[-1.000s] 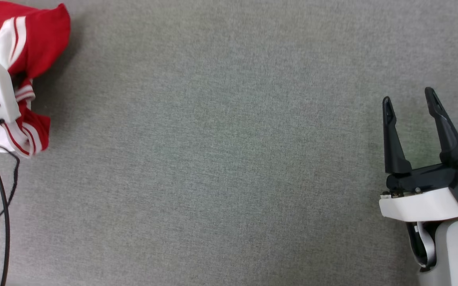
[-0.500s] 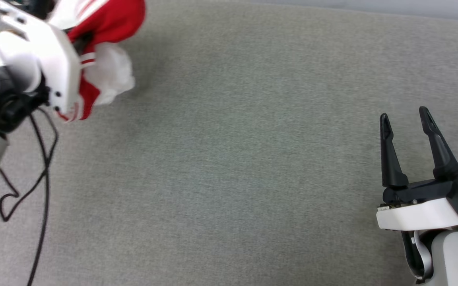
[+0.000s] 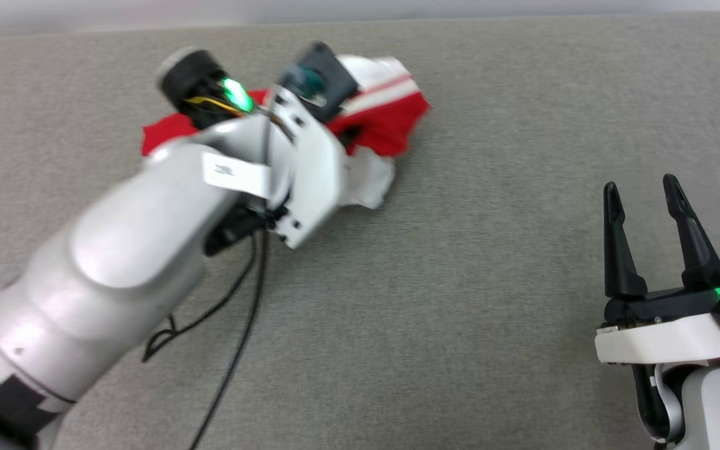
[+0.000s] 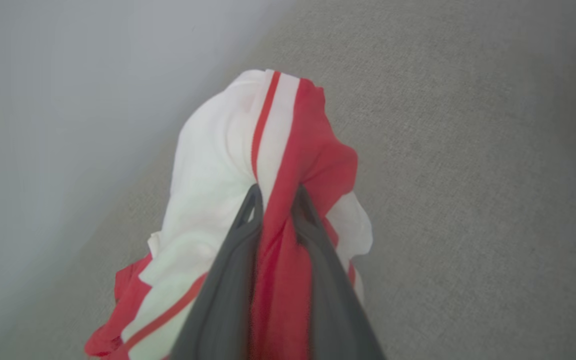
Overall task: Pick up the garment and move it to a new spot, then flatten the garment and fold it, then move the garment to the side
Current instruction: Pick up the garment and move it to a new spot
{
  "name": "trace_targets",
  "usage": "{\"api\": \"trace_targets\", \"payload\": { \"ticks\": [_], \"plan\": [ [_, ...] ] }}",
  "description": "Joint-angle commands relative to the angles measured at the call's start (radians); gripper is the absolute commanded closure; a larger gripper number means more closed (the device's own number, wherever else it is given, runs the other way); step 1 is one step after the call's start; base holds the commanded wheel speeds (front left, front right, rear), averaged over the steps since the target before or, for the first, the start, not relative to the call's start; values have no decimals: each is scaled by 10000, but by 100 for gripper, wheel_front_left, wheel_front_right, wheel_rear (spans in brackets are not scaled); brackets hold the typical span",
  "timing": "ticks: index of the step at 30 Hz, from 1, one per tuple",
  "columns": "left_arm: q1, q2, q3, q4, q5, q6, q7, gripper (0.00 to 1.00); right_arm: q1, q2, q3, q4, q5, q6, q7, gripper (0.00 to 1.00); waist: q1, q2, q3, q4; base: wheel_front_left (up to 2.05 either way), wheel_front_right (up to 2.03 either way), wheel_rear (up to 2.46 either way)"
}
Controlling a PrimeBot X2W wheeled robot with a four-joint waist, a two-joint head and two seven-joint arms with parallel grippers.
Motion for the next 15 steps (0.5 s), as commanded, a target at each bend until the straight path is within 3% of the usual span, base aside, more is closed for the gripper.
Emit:
{"api": "trace_targets", "payload": {
  "ticks": [1, 4, 10, 15],
  "plan": [
    [-160, -28, -33, -16, -7, 0, -72, 100, 78, 35, -8, 20, 29, -7, -21, 0, 0, 0, 21, -223, 0, 0, 0],
    [-340, -748, -1017, 138, -52, 0, -377, 100, 92, 35, -26, 60, 147, -7, -21, 0, 0, 0, 69, -537, 0, 0, 0],
    [-81, -1517, -2272, 495, -168, 0, -630, 100, 137, 34, 10, 99, 279, -7, -21, 0, 0, 0, 118, -760, 0, 0, 0],
    [818, -2156, -2617, 809, -206, 0, -546, 100, 196, 33, 52, 141, 334, -7, -21, 0, 0, 0, 150, -876, 0, 0, 0]
  ]
}}
